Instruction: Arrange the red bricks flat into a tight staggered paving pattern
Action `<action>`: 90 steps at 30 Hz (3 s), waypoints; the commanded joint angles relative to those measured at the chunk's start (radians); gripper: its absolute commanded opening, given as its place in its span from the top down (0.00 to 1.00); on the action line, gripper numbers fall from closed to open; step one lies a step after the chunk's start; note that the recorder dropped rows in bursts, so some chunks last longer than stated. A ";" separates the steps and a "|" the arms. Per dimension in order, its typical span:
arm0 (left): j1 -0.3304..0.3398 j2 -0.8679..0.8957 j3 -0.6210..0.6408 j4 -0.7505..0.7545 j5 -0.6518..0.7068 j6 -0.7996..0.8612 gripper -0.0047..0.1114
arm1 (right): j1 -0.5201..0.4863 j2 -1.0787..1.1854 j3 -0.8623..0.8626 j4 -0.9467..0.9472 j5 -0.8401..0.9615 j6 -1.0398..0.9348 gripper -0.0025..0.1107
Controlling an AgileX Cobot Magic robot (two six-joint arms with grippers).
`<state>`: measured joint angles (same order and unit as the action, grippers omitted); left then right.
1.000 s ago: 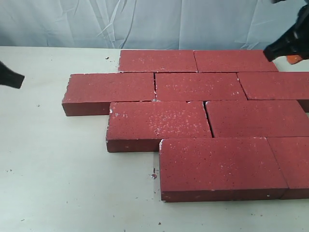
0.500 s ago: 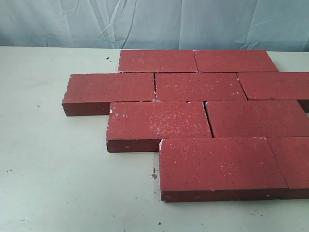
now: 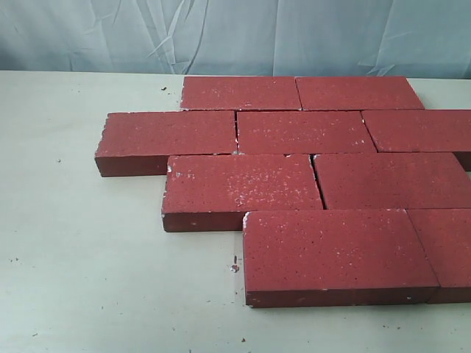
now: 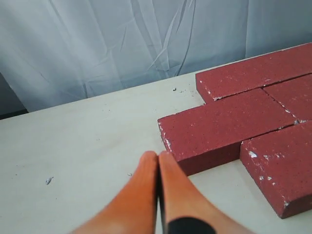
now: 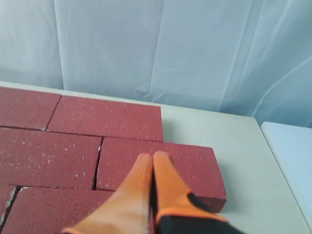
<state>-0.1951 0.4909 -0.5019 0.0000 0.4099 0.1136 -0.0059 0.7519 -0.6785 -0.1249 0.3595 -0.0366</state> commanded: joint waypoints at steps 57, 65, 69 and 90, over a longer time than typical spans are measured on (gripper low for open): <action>0.005 -0.409 0.098 0.038 -0.021 -0.002 0.96 | -0.004 -0.166 0.148 0.106 -0.213 0.014 0.99; 0.069 -0.479 0.173 0.060 -0.078 -0.009 0.96 | -0.004 -0.166 0.148 0.106 -0.213 0.014 0.99; 0.146 -0.491 0.224 0.048 -0.083 -0.044 0.96 | -0.004 -0.166 0.148 0.106 -0.213 0.014 0.99; 0.202 -0.491 0.455 0.008 -0.194 -0.114 0.96 | -0.004 -0.166 0.148 0.106 -0.213 0.014 0.99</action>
<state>0.0031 0.0051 -0.0728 0.0223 0.2436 0.0077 -0.0059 0.5930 -0.5336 -0.0188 0.1601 -0.0232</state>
